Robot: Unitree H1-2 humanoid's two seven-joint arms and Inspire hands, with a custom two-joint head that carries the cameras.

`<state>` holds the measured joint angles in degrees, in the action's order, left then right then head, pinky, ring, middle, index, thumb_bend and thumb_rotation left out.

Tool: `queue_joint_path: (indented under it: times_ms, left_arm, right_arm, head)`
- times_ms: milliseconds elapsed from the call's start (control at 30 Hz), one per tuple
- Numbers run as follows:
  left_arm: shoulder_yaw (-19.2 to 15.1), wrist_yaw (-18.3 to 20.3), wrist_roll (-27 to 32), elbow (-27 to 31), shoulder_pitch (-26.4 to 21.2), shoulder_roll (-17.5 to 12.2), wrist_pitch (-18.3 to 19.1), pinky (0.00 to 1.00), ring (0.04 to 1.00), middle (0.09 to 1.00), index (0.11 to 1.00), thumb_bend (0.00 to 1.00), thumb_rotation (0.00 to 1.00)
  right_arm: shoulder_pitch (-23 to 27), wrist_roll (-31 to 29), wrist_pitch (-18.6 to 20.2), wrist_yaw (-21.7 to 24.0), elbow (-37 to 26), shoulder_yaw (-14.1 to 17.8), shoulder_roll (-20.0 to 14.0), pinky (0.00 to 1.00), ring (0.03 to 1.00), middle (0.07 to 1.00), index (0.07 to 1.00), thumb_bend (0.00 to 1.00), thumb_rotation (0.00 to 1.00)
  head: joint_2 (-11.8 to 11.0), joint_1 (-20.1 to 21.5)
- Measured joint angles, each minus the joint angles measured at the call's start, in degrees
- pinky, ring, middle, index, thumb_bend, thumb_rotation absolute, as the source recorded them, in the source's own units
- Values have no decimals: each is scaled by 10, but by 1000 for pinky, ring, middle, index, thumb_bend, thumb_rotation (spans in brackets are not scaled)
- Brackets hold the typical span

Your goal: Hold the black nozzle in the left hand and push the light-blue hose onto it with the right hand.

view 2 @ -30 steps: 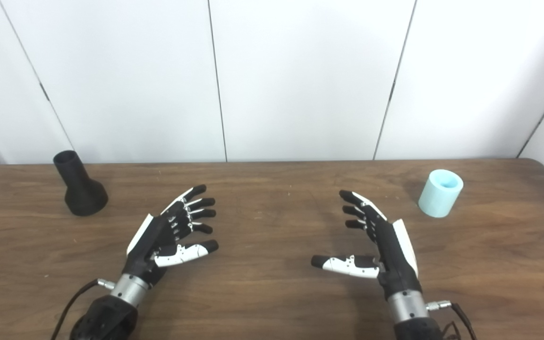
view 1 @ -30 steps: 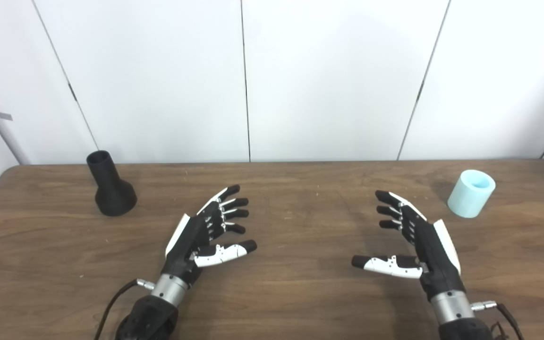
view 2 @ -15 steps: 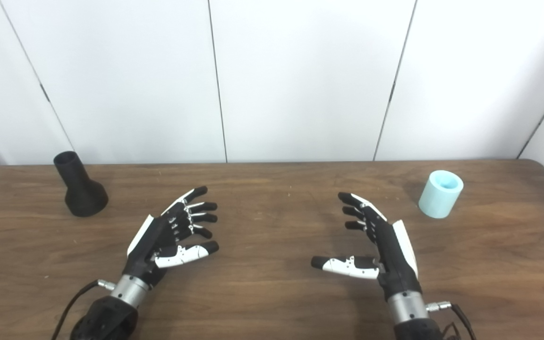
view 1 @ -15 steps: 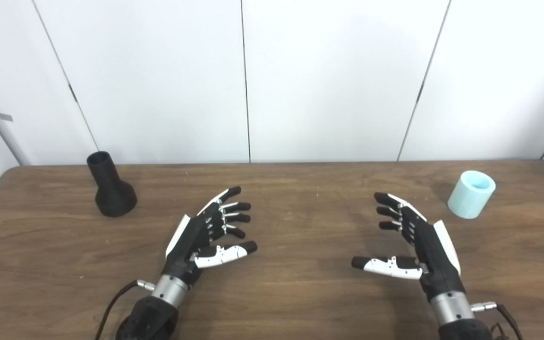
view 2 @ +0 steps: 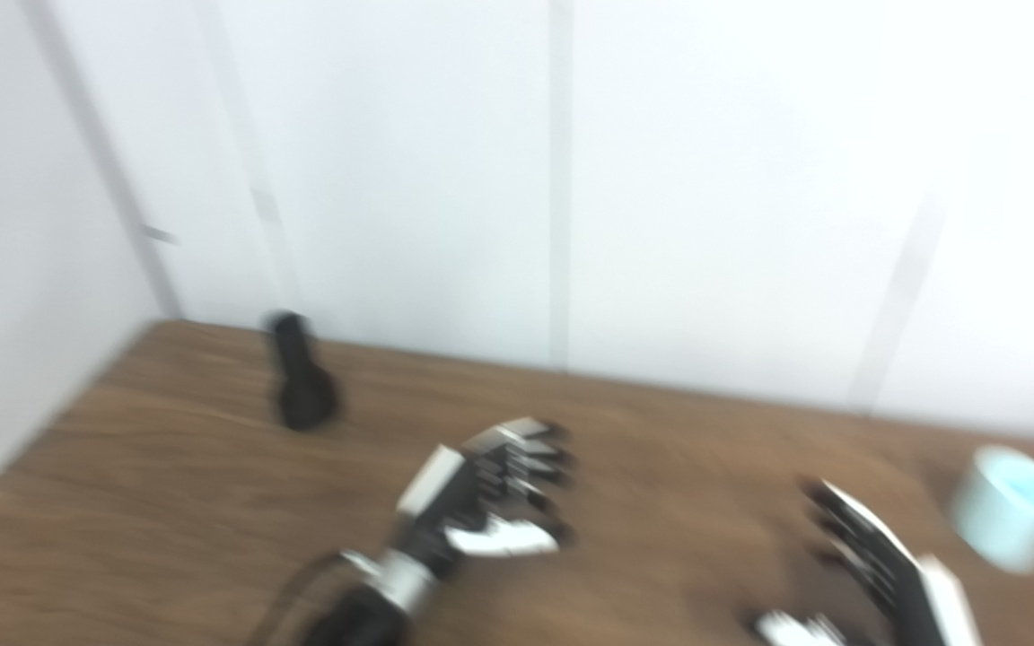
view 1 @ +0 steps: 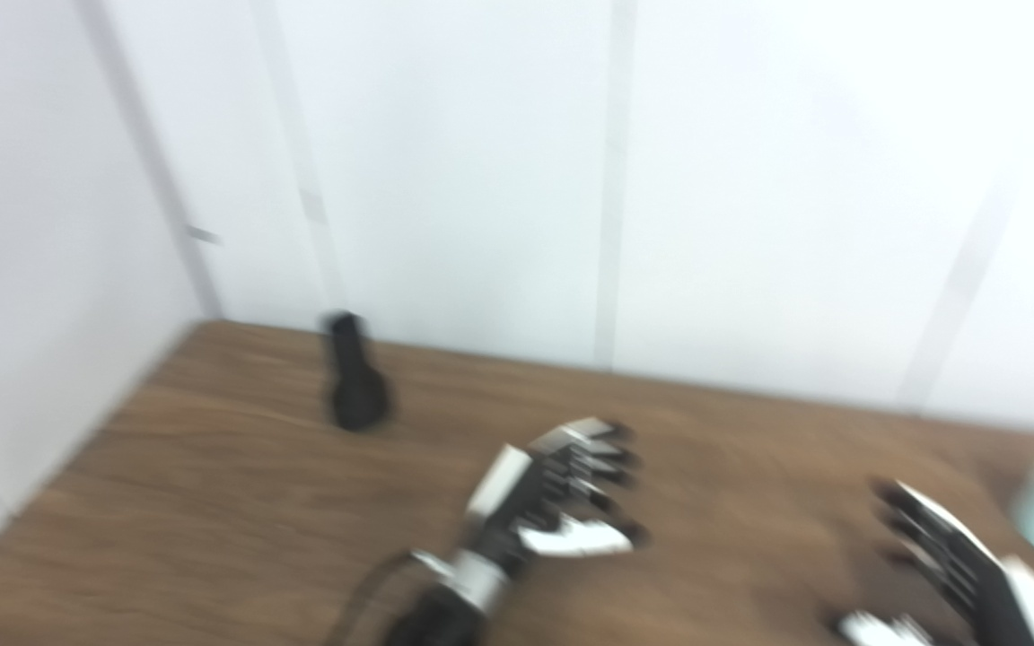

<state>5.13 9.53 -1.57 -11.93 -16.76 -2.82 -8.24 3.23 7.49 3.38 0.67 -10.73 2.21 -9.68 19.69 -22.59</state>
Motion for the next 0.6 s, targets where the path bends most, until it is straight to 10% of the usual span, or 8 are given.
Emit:
queue_joint_path:
  times_ms: [367, 600]
  left_arm:
    - [-16, -19, -2, -1, -1, 9, -10, 512, 640, 663, 678, 762, 54]
    - [-52, -28, -11, 68, 14, -37, 17, 523, 631, 653, 663, 745, 56]
  right_arm:
    - [4, -20, -32, 10, 29, 1, -11, 723, 847, 893, 839, 658, 0]
    - [9, -21, -32, 10, 34, 4, -10, 732, 853, 898, 845, 643, 0]
  head:
    - [-11, -23]
    - [-11, -29]
